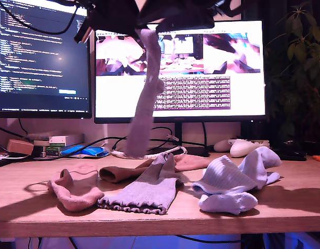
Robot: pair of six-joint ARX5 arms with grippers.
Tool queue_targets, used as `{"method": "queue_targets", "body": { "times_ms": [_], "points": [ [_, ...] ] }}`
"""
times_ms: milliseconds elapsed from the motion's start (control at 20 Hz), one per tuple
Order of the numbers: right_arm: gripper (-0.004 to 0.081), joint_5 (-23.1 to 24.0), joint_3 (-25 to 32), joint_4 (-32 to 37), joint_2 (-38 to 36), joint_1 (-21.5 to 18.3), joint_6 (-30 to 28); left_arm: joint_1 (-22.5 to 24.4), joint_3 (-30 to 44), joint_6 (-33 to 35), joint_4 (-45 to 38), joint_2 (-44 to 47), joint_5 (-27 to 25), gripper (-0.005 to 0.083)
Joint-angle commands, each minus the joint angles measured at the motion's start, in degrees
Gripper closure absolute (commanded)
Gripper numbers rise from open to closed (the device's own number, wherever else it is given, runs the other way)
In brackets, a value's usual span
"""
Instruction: Pair up the socks based on colour and pattern, by placing them on top of one another
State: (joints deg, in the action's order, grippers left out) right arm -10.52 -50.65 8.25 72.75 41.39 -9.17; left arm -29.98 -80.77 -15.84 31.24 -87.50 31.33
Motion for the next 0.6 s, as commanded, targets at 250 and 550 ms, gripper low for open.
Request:
{"method": "queue_targets", "body": {
  "times_ms": [250,550],
  "points": [
    [0.0502,6.45,0.68,1.81,2.47,0.2,-3.08,-0.2,0.39,-2.43,-1.16,-0.55,5.18,0.0795],
    [0.0782,6.67,0.66,2.19,2.47,0.17,-3.06,-0.2,0.39,-2.25,-0.87,-0.55,6.34,0.0682]
  ]
}}
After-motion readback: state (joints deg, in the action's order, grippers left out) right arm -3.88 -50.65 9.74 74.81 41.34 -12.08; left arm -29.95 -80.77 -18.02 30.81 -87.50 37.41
